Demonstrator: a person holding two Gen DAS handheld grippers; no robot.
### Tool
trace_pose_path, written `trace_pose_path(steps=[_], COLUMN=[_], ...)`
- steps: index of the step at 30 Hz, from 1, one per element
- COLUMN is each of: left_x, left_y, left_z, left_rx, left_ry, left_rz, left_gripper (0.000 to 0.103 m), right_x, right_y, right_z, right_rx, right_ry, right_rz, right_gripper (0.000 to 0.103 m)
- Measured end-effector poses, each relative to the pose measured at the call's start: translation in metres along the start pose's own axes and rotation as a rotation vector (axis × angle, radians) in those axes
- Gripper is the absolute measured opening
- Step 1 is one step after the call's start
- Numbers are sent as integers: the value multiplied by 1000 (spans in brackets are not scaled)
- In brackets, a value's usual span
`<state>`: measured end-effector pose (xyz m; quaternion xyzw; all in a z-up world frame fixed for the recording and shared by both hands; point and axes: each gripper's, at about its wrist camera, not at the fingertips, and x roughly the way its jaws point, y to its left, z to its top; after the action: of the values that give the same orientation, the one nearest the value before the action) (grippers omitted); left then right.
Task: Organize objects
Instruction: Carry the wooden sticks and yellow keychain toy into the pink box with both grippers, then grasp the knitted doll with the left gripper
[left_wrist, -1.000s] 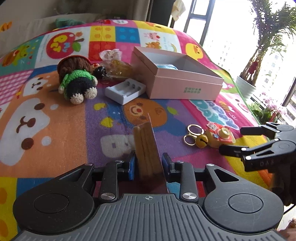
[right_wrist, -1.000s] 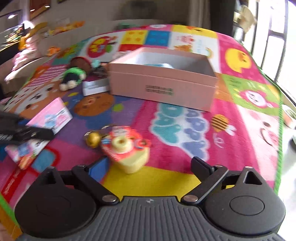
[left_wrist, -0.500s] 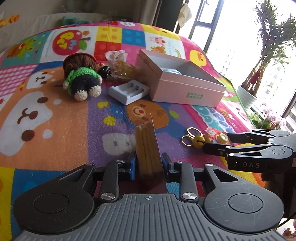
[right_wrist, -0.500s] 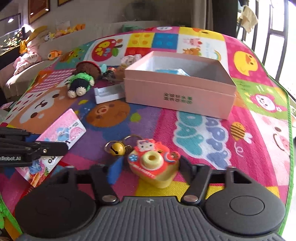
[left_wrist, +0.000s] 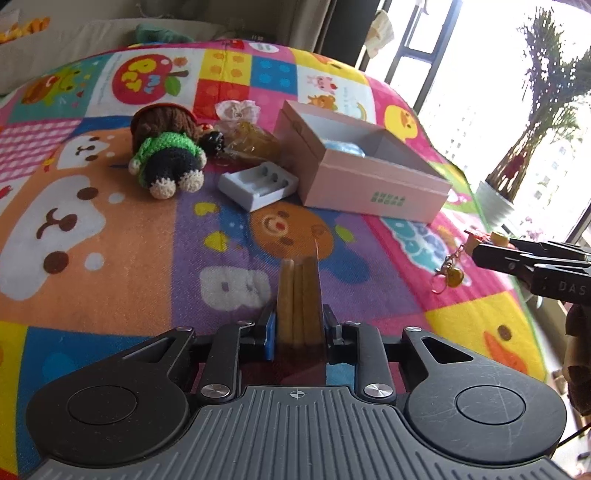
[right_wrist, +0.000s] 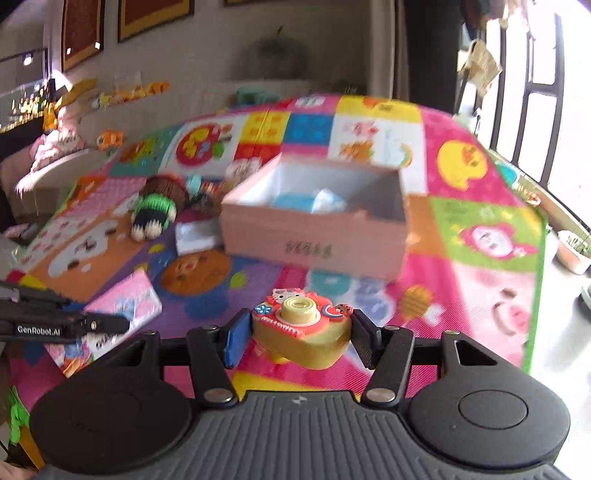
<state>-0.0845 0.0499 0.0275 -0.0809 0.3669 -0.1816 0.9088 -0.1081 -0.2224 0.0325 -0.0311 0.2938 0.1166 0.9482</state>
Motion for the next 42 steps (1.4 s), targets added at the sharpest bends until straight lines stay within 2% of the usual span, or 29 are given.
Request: trace_pose_path(steps=[3, 6, 11, 12, 16, 18, 21, 24, 26, 29, 31, 35, 37, 40, 42], left_x=[-8, -10, 26, 41, 107, 135, 168, 186, 186, 172, 151, 98, 74, 46, 34], left_y=[-7, -16, -46, -52, -64, -75, -88, -84, -79, -75, -66, -38, -24, -9, 0], left_z=[23, 66, 139, 152, 183, 183, 171, 158, 155, 155, 153, 134, 119, 96, 85], left_rx=[35, 52, 70, 56, -111, -128, -110, -114, -111, -102, -131, -172, -161, -128, -116], left_ry=[-46, -114, -203, -206, -184, -178, -116, -52, -43, -65, -123, -212, -224, -227, -231], left_rz=[-18, -39, -59, -77, -168, -159, -51, -34, -49, -13, -11, -79, -83, -30, 3], left_gripper=[26, 26, 26, 26, 26, 26, 27, 28, 28, 29, 29, 29, 29, 29, 29], right_x=[-12, -20, -18, -16, -11, -10, -4, 2, 7, 9, 8, 2, 1, 9, 24], right_y=[-11, -19, -28, -29, -32, -36, -43, -50, -53, -55, -55, -55, -57, -59, -61], right_z=[9, 15, 16, 15, 15, 13, 10, 5, 3, 3, 4, 14, 29, 66, 99], right_rx=[17, 26, 62, 71, 91, 98, 106, 115, 127, 132, 124, 106, 95, 80, 89], right_ry=[-56, -105, -129, -126, -132, -136, -124, -107, -94, -90, -96, -114, -125, -153, -178], right_rz=[-8, -17, 6, 10, 19, 17, 10, -2, -10, -19, -28, -30, -21, -4, -20], right_gripper=[57, 56, 56, 56, 56, 56, 56, 56, 56, 56, 56, 56, 56, 51, 51])
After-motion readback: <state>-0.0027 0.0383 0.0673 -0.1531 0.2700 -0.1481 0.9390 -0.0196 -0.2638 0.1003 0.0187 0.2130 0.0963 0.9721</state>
